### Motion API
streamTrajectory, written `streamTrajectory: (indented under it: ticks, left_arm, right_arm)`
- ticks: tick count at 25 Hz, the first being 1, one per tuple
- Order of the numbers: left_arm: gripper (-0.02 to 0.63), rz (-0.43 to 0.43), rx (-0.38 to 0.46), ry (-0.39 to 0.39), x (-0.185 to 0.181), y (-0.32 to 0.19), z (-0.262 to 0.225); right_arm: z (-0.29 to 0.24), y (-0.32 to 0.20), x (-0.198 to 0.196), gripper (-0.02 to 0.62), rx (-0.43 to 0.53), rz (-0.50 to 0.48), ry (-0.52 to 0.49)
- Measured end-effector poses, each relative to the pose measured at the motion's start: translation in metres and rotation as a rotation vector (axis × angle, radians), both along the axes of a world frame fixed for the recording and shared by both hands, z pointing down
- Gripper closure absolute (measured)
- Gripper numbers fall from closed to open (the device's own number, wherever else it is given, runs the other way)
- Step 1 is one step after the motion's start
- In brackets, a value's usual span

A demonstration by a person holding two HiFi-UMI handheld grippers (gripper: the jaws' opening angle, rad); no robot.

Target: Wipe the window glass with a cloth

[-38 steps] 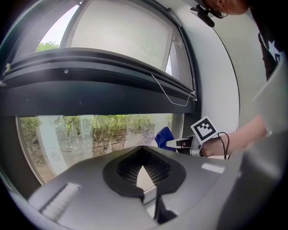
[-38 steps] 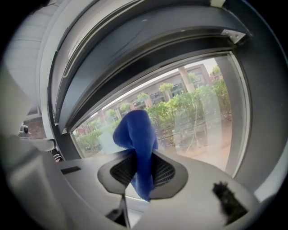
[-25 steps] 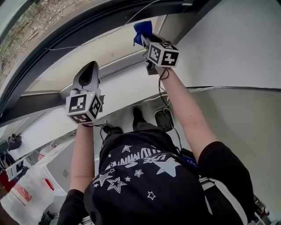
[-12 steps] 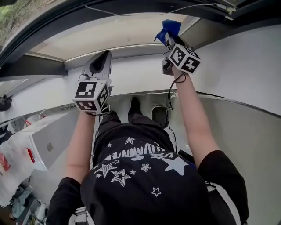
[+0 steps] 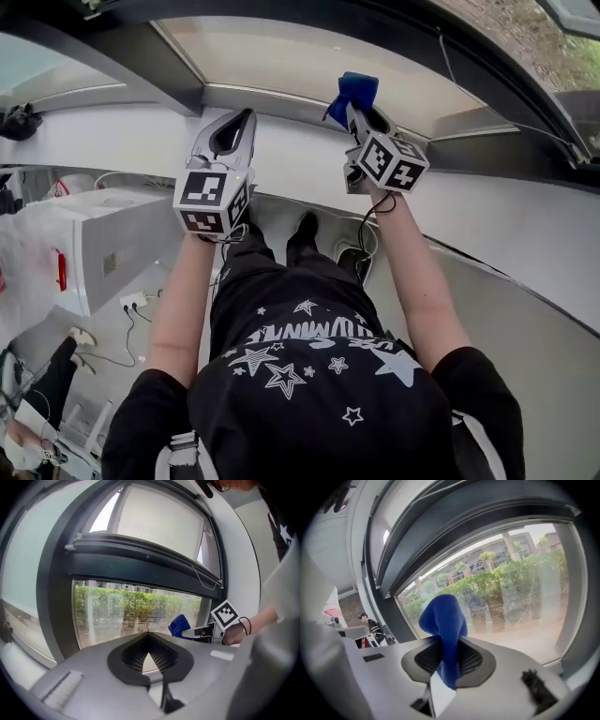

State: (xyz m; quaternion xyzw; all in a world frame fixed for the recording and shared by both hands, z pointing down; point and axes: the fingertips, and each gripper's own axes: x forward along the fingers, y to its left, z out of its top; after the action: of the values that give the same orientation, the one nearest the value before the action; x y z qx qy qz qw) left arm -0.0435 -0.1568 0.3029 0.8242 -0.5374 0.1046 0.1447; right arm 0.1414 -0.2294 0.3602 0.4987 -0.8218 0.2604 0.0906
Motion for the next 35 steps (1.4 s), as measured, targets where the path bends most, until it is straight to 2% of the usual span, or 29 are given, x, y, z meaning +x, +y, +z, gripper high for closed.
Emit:
streamTrajectory:
  ticks: [8,12,16,20,27,31,35]
  left_arm:
    - [0.597,-0.149,-0.009,0.014,-0.129,0.0,0.012]
    - [0.597,-0.191,-0.03,0.023,-0.181,-0.004,0.028]
    - [0.597,-0.227,-0.052,0.051,-0.215,-0.008,0.044]
    - [0.597,-0.225,-0.04,0.052,-0.236,-0.018,0.049]
    - [0.597,-0.243,-0.039,0.078,-0.251,-0.014,0.062]
    - [0.597,-0.277,-0.057,0.093,-0.258,-0.002,0.073]
    - [0.597,-0.257,-0.076,0.079,-0.241,0.007,0.088]
  right_arm:
    - [0.004,-0.018,-0.171,0.522,-0.016,-0.18,-0.014]
    - [0.013,-0.029,-0.24,0.522,-0.012,-0.245,0.004]
    - [0.027,-0.039,-0.291,0.52,-0.005,-0.315,0.049]
    - [0.041,-0.055,-0.326,0.52,0.011,-0.338,0.095]
    - [0.067,-0.076,-0.359,0.52,0.004,-0.333,0.156]
    - [0.078,-0.085,-0.366,0.52,0.02,-0.301,0.166]
    - [0.088,-0.089,-0.351,0.522,0.024,-0.27,0.184]
